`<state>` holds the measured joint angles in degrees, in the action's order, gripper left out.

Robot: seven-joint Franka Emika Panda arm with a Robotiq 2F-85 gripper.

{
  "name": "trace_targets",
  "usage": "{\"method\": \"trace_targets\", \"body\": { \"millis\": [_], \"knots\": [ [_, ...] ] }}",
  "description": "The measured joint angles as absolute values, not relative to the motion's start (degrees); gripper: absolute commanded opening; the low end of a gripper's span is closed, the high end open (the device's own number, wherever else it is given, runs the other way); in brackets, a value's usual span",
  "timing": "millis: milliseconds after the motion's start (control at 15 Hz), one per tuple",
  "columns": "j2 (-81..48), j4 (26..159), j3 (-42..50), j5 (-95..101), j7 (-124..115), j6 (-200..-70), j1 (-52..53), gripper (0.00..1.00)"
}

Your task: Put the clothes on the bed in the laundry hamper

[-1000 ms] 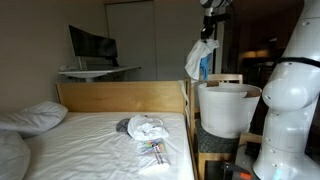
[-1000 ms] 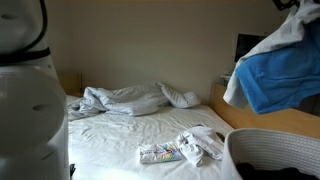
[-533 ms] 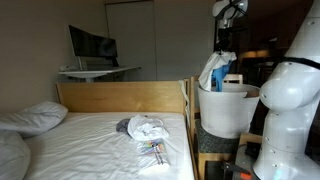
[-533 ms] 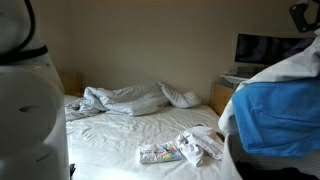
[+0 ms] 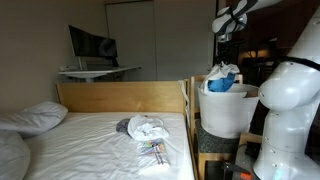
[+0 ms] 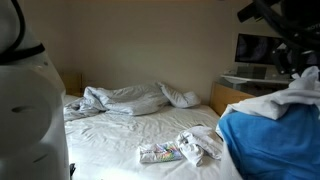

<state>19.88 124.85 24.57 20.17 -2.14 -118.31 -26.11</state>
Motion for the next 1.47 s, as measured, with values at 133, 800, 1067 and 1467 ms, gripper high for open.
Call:
{"method": "trace_targets", "body": {
  "millis": [133,800,1067,1467],
  "knots": [
    [21.53,127.87,22.47,22.28,-8.55,-119.35,-26.66,0.58],
    [28.86,135.62,11.27,25.16,-21.95,-123.25,-25.53,1.0],
    [26.16,135.58,6.72,25.06,-21.85,-130.81,-20.1,1.0],
    [12.11,135.13,1.89,24.03,-21.34,-146.2,-10.57,1.0]
  ]
}}
